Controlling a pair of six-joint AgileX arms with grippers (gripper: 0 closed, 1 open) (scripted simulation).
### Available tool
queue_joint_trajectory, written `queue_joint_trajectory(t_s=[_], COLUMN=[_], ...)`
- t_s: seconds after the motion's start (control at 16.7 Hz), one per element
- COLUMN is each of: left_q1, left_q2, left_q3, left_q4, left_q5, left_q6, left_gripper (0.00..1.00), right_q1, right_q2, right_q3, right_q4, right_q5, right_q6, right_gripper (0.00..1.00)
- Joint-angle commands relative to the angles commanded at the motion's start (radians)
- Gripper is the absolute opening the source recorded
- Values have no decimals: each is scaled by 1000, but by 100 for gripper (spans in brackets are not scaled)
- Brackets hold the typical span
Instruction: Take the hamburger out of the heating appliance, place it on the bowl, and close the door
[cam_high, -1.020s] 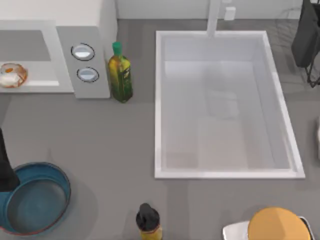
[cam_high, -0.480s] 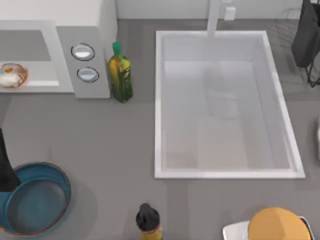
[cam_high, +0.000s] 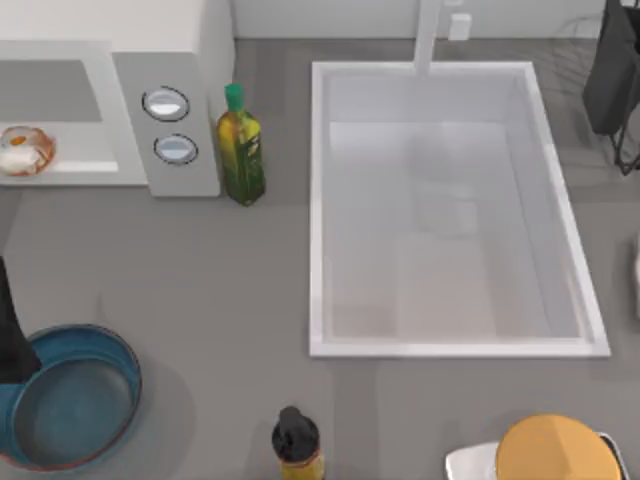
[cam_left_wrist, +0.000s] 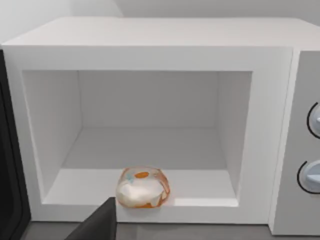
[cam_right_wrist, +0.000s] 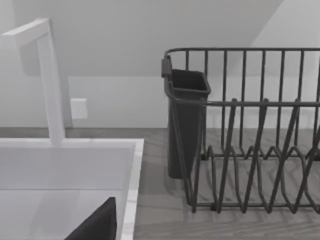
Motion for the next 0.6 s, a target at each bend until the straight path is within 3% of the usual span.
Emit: queue_joint_trajectory(t_s=[0.3,0.6], left_q1=[5,25], left_q2=[61,372], left_q3=[27,150], left_q4=[39,213], left_q5=[6,31], left_q6=[2,12], left_gripper=[100,100], right_q1=[0,0], right_q2=[0,0], right_q3=[0,0], right_q4=[0,0], right_q5=[0,0], right_q6=[0,0], right_gripper=[100,100])
